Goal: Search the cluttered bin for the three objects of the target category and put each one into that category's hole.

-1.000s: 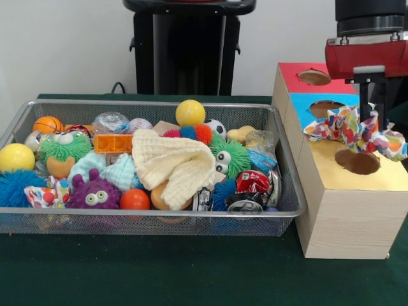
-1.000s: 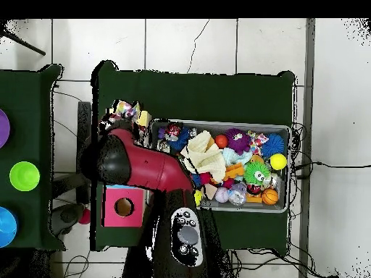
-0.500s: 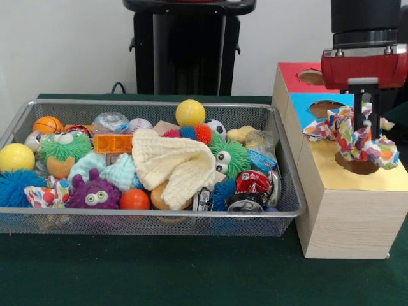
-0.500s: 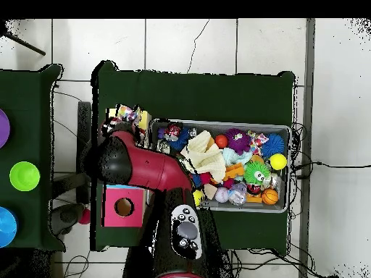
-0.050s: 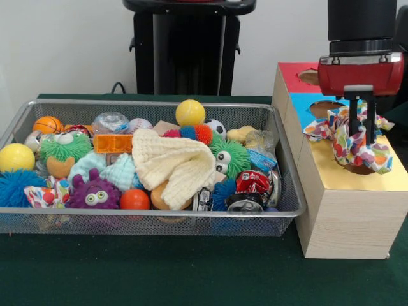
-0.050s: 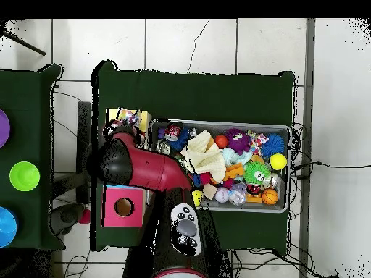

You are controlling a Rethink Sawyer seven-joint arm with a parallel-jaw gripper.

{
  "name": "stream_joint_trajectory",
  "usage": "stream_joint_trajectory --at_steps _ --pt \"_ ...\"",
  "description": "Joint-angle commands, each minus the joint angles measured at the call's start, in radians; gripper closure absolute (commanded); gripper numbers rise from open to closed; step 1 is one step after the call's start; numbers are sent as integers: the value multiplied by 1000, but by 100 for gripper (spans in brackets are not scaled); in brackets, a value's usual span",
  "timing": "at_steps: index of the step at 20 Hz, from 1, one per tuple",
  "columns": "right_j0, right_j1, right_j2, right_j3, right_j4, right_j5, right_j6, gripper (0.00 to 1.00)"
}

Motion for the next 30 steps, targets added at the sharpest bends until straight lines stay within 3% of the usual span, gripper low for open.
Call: stream_joint_trajectory --at_steps 1,12,13,30 --pt "-7 42 47 78 -5 -3 187 100" --pt "-13 36 56 86 6 26 186 100" --pt "-16 36 60 87 2 19 183 0" --pt "-32 14 72 84 2 64 160 0"
